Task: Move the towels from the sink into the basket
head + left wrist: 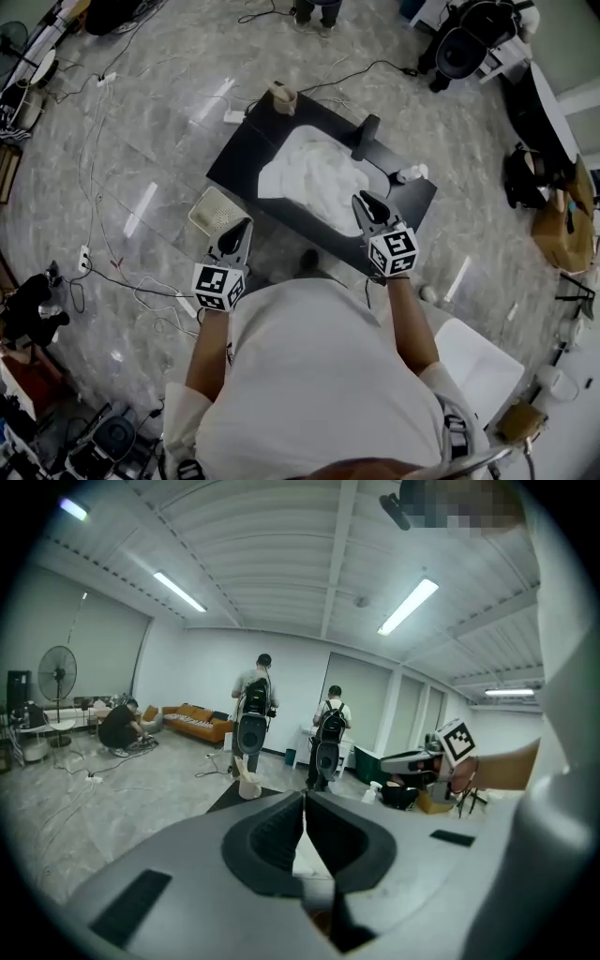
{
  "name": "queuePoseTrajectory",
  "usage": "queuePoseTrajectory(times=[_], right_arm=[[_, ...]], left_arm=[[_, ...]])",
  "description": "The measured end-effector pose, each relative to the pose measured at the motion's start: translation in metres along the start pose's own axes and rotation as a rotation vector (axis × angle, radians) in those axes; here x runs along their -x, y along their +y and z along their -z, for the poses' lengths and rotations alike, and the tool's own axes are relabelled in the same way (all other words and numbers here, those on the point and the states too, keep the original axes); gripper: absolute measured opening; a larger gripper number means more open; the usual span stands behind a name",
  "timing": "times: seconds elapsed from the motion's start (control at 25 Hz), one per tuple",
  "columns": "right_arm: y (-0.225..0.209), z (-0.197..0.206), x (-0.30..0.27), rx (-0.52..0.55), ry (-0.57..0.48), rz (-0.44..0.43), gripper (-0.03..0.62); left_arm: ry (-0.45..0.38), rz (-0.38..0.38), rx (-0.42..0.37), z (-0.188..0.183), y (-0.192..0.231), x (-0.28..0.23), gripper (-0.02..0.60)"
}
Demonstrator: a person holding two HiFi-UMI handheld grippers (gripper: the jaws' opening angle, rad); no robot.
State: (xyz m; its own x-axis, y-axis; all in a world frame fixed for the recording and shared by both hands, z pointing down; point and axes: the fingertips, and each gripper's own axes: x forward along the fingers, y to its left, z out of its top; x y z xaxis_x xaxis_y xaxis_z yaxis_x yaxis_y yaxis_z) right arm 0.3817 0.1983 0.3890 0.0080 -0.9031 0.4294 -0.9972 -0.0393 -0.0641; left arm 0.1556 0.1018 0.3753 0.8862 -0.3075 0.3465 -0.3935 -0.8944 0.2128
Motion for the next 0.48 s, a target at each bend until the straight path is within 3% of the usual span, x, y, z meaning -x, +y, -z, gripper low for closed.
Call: queuePoseTrajectory(times=[0.2, 0.48], right_arm=[[-0.021, 0.043, -0.036, 0.024, 0.119, -0.051, 0.124], [-0.037, 0.134, -0.105, 0.028, 0.29, -0.085, 0.25]], left_arm=[[0.048, -0.001, 0.025, 0.02, -0.008, -0.024, 0.009], [0.092, -0.015, 0.053, 0.051, -0.014, -0.051, 0.009]])
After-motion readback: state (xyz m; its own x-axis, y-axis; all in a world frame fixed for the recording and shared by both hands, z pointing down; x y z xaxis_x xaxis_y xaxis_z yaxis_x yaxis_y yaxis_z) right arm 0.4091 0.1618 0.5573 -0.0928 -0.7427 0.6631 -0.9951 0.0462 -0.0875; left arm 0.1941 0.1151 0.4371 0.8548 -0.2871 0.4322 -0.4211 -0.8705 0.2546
